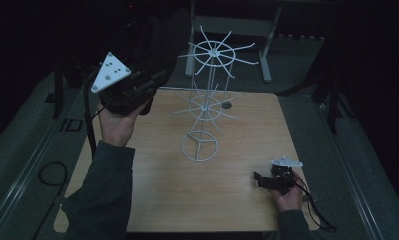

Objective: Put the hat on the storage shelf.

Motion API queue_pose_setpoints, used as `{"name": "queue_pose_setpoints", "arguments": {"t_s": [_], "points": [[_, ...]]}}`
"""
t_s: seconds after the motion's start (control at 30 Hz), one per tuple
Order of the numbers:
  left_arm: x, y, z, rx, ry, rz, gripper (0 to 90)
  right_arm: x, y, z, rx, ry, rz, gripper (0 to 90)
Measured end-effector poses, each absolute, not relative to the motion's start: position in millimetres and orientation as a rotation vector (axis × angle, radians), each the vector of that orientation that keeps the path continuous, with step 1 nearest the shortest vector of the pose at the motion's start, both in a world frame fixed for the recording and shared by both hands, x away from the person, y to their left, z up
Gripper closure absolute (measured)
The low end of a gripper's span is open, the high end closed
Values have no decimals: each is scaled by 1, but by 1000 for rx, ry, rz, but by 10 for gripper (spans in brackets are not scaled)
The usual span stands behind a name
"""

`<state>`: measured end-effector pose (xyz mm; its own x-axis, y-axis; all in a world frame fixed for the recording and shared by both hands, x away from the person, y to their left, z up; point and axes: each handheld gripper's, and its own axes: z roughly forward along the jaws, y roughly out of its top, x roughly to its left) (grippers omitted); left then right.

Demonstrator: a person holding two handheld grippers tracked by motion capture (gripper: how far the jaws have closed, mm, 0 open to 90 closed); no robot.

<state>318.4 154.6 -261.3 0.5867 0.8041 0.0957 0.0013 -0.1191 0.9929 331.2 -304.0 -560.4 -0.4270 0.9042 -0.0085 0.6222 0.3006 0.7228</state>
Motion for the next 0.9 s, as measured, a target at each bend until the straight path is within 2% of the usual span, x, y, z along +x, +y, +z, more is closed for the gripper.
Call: {"name": "queue_pose_setpoints", "arguments": {"t_s": [0.43,0.9], "points": [[322,133,-261,1608,669,839,734,331,-304,-560,1360,2159,916,134],[333,121,-278,1665,645,761,736,331,-304,-560,1359,2160,916,134]]}}
